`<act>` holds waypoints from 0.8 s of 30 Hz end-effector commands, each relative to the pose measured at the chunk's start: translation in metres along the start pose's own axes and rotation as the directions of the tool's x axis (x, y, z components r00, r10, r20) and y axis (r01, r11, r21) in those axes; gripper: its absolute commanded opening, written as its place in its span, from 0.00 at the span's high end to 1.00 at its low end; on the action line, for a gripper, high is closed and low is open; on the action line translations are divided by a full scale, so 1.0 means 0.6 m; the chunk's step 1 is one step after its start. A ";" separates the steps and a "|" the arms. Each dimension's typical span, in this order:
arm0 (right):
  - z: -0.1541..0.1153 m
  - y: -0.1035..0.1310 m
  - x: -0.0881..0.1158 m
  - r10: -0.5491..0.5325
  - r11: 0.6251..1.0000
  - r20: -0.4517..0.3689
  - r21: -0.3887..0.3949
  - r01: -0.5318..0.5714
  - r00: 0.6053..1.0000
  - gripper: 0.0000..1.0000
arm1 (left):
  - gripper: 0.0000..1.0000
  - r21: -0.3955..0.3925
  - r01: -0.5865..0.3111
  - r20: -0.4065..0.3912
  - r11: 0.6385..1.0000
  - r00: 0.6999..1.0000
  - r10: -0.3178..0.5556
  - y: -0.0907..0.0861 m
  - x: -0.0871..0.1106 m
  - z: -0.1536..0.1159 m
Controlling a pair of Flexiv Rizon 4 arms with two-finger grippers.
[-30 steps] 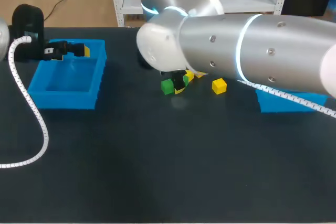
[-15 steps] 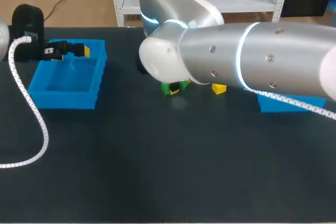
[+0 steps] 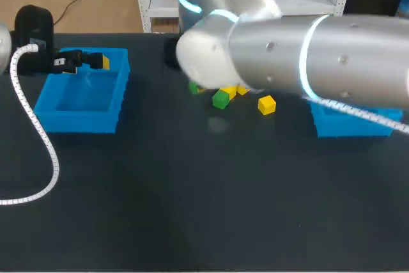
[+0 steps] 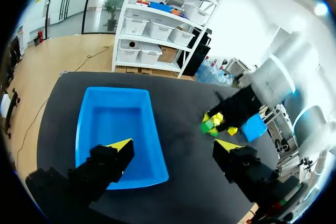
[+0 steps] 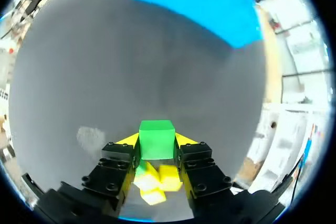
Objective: Put the green cubes in the right bin and the yellow cubes in the left bin.
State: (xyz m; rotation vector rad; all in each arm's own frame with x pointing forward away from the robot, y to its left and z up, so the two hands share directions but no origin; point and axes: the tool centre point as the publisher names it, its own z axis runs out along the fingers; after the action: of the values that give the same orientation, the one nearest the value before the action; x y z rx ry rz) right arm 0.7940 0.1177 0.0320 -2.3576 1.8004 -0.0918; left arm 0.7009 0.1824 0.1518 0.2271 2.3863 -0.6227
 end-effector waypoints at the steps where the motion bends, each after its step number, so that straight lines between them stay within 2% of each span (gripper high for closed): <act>1: -0.114 0.009 0.077 0.150 0.974 0.153 0.149 -0.173 0.977 1.00 | 0.00 0.011 -0.002 0.007 1.000 1.000 0.002 0.004 0.003 0.000; 5: -0.182 0.012 0.164 0.270 0.922 0.232 0.219 -0.320 0.935 1.00 | 0.00 0.011 -0.002 0.007 1.000 1.000 0.002 0.004 0.003 0.000; 9: -0.212 0.031 0.247 0.384 0.861 0.256 0.247 -0.444 0.887 1.00 | 0.00 0.011 -0.002 0.007 1.000 1.000 0.002 0.004 0.003 0.000; 14: -0.203 0.061 0.341 0.522 0.784 0.230 0.250 -0.568 0.821 1.00 | 0.00 0.011 -0.002 0.007 1.000 1.000 0.002 0.004 0.003 0.000; 17: -0.189 0.082 0.396 0.611 0.725 0.215 0.234 -0.648 0.762 1.00 | 0.00 0.011 -0.002 0.007 1.000 1.000 0.002 0.004 0.003 0.000; 24: -0.157 0.118 0.486 0.733 0.621 0.191 0.204 -0.757 0.653 1.00 | 0.00 0.011 -0.002 0.007 1.000 1.000 0.002 0.004 0.003 0.000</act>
State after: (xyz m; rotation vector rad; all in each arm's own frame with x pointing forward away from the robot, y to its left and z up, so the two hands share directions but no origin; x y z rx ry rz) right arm 0.8096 -0.1453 0.1142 -1.5300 2.4465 0.0484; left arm 0.7009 0.1824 0.1518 0.2270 2.3863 -0.6227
